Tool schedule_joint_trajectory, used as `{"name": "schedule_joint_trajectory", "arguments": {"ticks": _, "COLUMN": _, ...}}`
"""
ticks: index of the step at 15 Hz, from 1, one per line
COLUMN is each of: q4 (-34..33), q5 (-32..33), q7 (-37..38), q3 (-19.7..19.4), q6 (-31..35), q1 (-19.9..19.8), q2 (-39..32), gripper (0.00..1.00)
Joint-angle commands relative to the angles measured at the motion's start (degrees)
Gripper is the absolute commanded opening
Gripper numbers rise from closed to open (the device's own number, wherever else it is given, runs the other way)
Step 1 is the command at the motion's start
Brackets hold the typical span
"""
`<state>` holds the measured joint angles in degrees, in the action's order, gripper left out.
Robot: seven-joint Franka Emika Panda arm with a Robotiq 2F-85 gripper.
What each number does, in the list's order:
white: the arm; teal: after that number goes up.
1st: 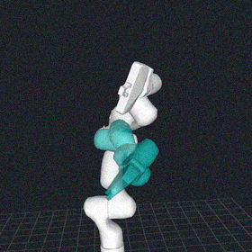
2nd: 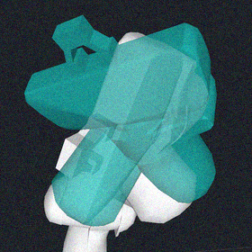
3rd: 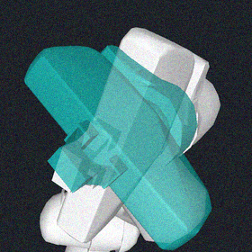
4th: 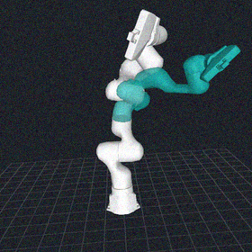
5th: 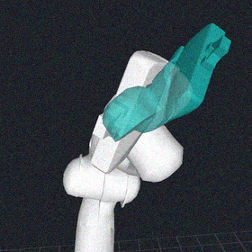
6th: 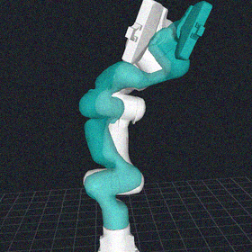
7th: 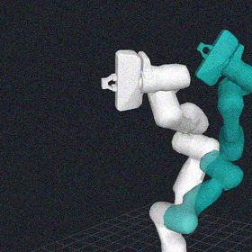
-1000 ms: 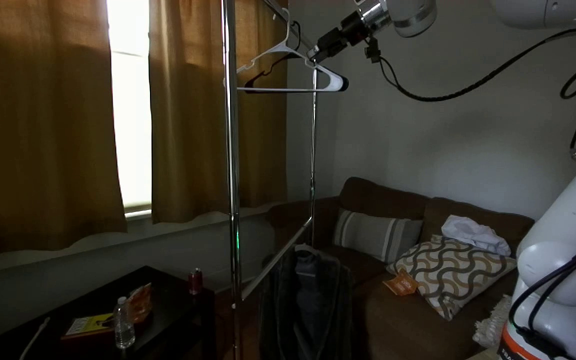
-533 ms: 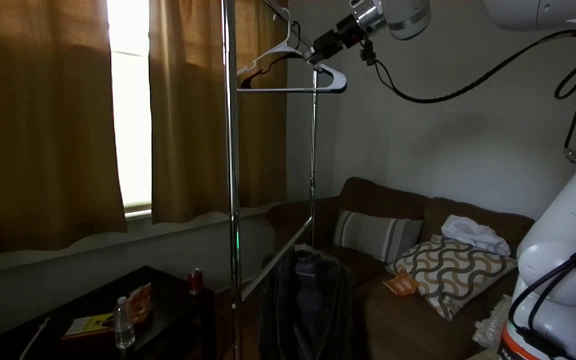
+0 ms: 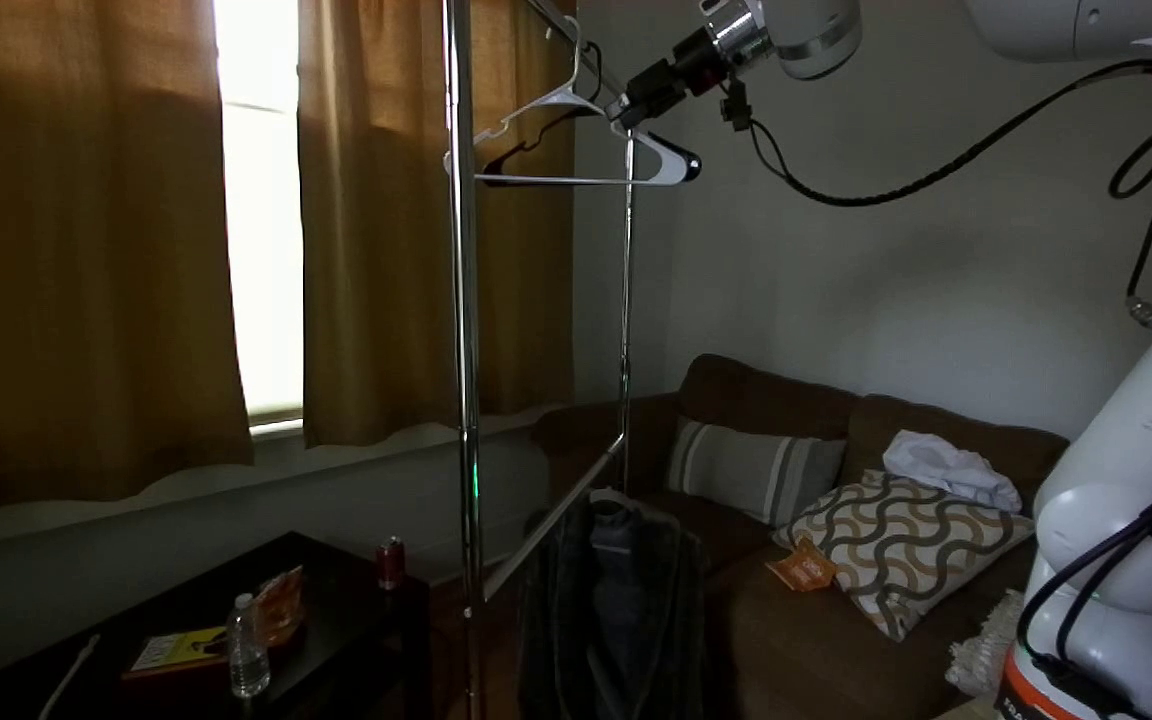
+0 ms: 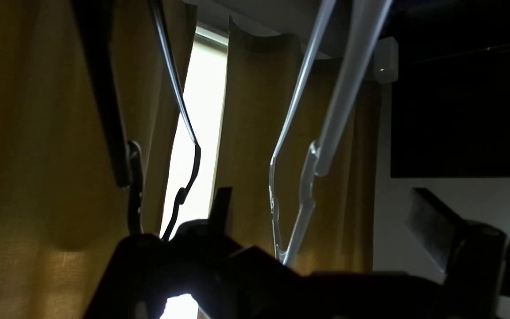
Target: Hang the white and black coat hanger on the bottom railing
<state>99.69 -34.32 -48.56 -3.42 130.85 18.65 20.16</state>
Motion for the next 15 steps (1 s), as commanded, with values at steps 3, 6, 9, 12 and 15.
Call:
{"name": "schedule_joint_trajectory", "arguments": {"ticks": 3, "q4": -0.36, "q5": -0.5, "q7": -0.19, "q3": 0.89, "q6": -0.37, "q1": -1.23, "q2": -0.21, "gripper": 1.0}}
{"name": "schedule_joint_trajectory", "arguments": {"ticks": 6, "q4": -0.36, "q5": -0.5, "q7": -0.19, "q3": 0.89, "q6": -0.37, "q1": -1.23, "q2": -0.22, "gripper": 1.0}}
{"name": "schedule_joint_trajectory", "arguments": {"ticks": 9, "q4": -1.35, "q5": -0.31, "q7": 0.05, "q3": 1.21, "q6": -0.47, "q1": -1.16, "q2": -1.22, "gripper": 1.0}}
{"name": "schedule_joint_trajectory", "arguments": {"ticks": 12, "q4": -3.93, "q5": -1.48, "q7": -0.22, "q3": 1.8, "q6": 0.13, "q1": -0.7, "q2": -3.72, "gripper": 1.0}}
{"name": "schedule_joint_trajectory", "arguments": {"ticks": 15, "q4": -6.77, "q5": -1.34, "q7": -0.22, "q3": 3.01, "q6": 0.42, "q1": -1.08, "q2": -6.3, "gripper": 1.0}}
